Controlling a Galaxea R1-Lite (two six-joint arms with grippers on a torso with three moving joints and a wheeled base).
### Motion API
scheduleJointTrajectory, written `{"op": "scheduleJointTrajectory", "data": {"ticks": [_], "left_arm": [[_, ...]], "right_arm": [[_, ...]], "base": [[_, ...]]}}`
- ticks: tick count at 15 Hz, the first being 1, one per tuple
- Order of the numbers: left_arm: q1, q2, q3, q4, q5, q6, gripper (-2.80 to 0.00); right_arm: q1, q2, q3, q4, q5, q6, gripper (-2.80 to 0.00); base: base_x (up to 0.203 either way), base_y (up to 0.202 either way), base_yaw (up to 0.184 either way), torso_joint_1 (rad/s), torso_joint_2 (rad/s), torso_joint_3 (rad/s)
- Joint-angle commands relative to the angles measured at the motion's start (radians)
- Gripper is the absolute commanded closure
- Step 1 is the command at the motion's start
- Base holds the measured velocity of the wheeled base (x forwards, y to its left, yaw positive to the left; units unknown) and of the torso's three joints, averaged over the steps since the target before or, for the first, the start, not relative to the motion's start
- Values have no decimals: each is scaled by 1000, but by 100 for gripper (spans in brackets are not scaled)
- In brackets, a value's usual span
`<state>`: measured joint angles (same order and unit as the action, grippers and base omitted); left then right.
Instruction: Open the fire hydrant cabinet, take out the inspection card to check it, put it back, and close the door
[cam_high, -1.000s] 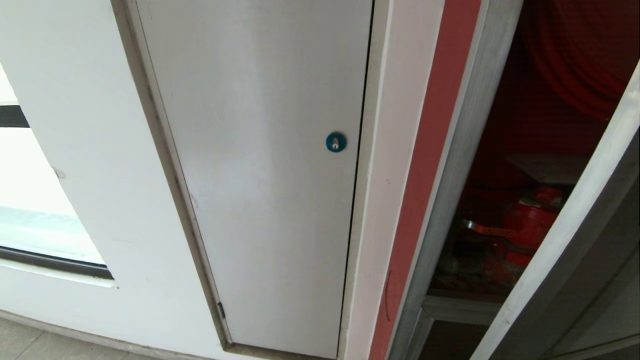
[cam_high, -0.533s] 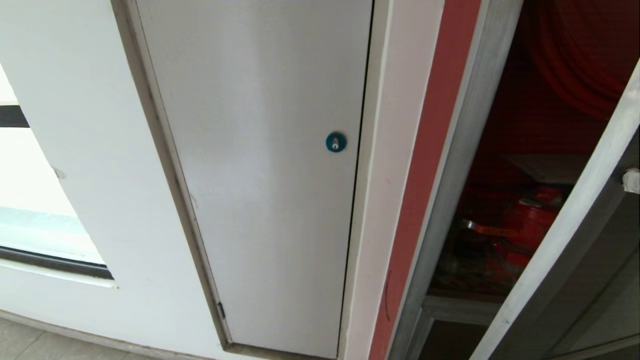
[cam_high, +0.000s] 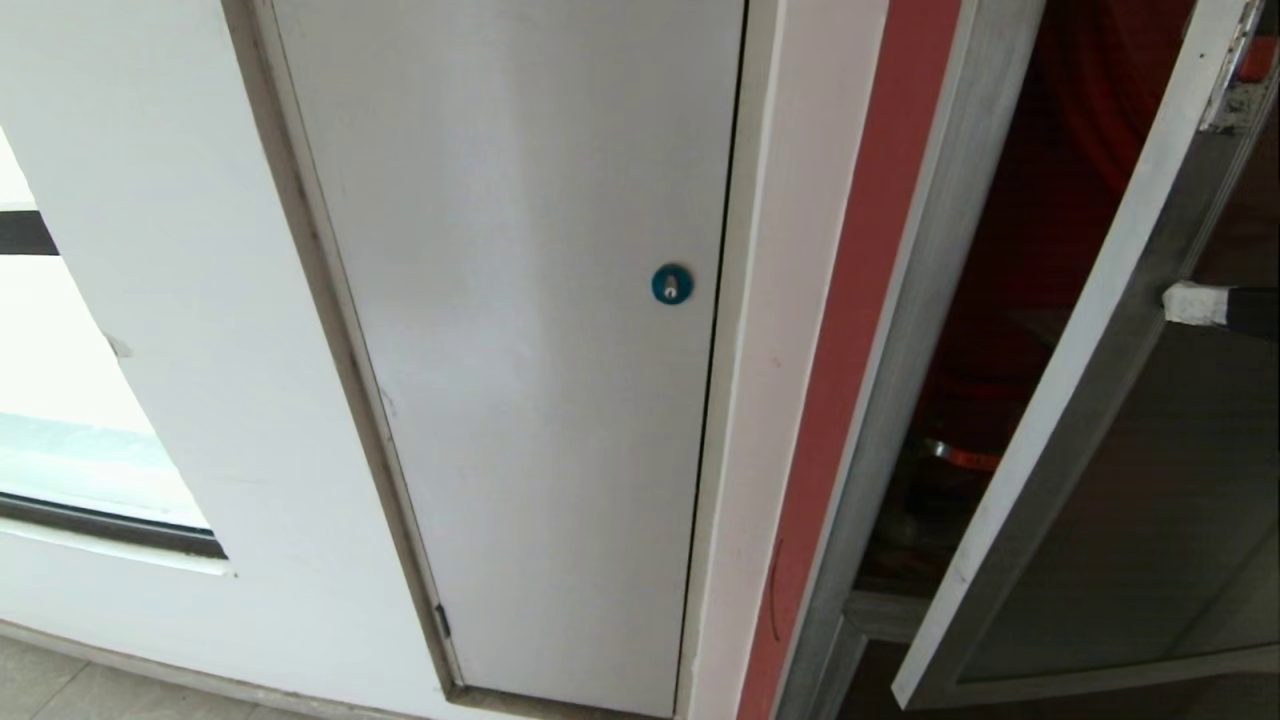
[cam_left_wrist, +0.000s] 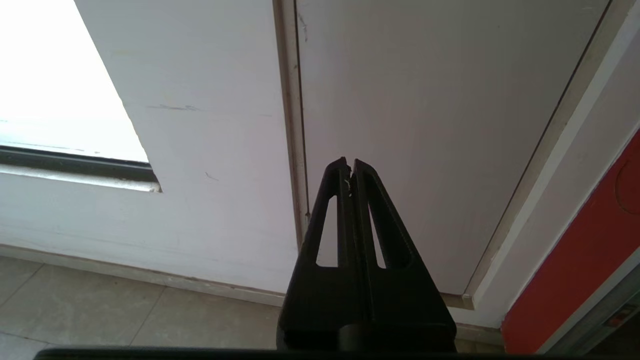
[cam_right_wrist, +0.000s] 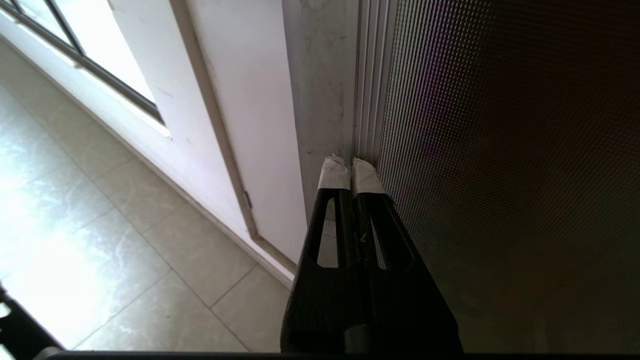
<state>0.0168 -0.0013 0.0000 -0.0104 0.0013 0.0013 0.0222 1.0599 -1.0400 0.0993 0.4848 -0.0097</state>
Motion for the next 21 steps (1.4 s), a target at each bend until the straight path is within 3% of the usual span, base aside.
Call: {"op": "scheduleJointTrajectory", "data": {"ticks": [1,5,9,13,21], "left_arm": [[0,1,5,0,0,0,0],[0,1,5,0,0,0,0],[0,1,5,0,0,-1,0],[0,1,5,0,0,0,0],[0,1,5,0,2,0,0]], "right_arm": [[20,52,0,-17,-20,-14,0],[119,129,0,-100,-171,-31,0],[147,198,-1,-198,-287,-39,0],[147,256,-8,-267,-363,-86,0],[147,324,-16,-350,-411,-95,0]], "base": [[0,0,0,0,0,0],[0,0,0,0,0,0],[0,0,0,0,0,0],[0,0,0,0,0,0],[0,0,0,0,0,0]]}}
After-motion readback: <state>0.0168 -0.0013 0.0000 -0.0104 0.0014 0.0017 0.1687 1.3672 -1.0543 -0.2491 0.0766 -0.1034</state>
